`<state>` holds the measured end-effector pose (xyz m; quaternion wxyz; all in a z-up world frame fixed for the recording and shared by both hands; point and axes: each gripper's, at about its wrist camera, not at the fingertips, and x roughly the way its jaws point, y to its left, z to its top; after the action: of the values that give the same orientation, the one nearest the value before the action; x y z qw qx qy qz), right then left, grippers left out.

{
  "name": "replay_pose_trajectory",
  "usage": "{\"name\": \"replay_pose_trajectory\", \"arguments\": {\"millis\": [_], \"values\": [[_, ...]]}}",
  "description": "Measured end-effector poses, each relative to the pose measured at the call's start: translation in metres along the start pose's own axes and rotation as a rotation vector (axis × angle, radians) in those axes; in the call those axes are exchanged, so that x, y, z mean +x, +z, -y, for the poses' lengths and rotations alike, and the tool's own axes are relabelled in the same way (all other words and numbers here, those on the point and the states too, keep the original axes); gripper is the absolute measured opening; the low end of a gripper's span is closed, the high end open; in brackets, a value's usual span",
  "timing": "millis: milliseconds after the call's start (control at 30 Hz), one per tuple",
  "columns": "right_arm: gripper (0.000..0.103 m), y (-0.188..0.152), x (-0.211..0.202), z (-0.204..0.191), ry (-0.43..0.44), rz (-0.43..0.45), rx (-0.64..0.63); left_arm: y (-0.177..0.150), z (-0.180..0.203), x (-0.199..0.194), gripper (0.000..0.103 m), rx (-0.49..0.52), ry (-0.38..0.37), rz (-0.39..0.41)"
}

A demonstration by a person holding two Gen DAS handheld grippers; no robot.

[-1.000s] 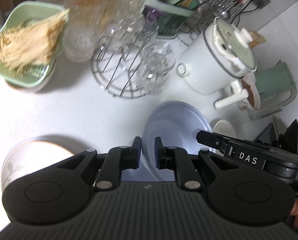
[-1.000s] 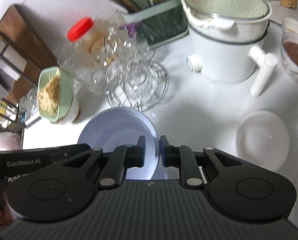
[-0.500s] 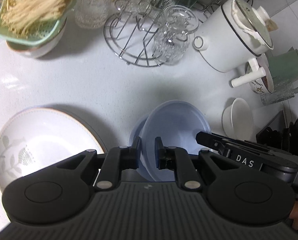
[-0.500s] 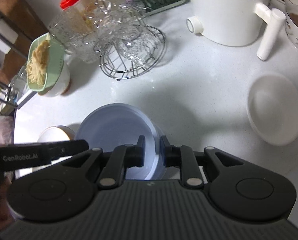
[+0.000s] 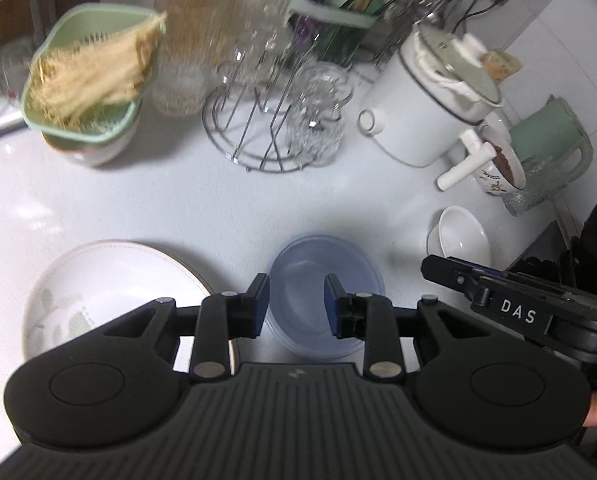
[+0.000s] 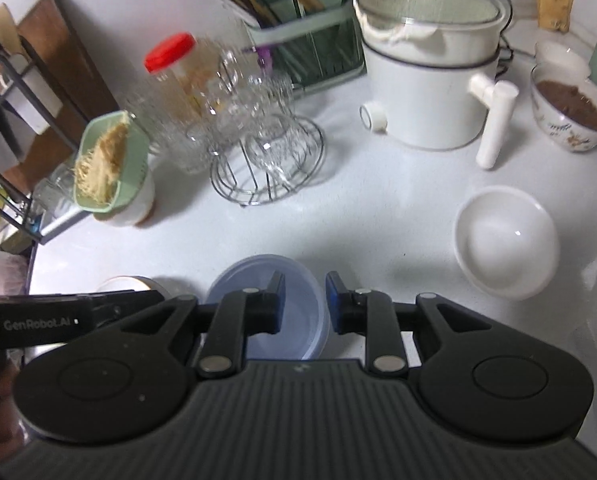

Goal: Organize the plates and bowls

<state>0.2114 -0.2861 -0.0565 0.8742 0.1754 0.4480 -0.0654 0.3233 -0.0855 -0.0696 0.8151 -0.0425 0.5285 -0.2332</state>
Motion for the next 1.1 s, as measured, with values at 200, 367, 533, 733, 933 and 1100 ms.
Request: {"name": "replay_pose_trajectory", "arguments": {"millis": [200,367,533,733,933,1100], "values": [[0.026,-0.021,-0.030,-0.008,-0.007,0.062,-0.012,-0.018,0.006,-0.029,0.033,0.042,0.002,0.050],[0.026,-0.035,-0.049,-0.014,-0.023,0.104,-0.028,-0.032,0.008,-0.050,0.033,0.067,-0.006,0.093],[0.026,-0.041,-0.066,-0.019,-0.036,0.155,-0.026,-0.040,0.006,-0.067,0.034,0.084,-0.008,0.122],[0.026,-0.046,-0.080,-0.021,-0.047,0.199,-0.016,-0.044,0.008,-0.081,0.036,0.115,-0.013,0.152],[0.026,-0.051,-0.095,-0.016,-0.079,0.236,0.005,-0.043,0.018,-0.081,0.036,0.161,-0.042,0.147],[0.026,-0.059,-0.106,-0.001,-0.129,0.244,0.059,-0.044,0.040,-0.074,0.038,0.235,-0.076,0.121]]}}
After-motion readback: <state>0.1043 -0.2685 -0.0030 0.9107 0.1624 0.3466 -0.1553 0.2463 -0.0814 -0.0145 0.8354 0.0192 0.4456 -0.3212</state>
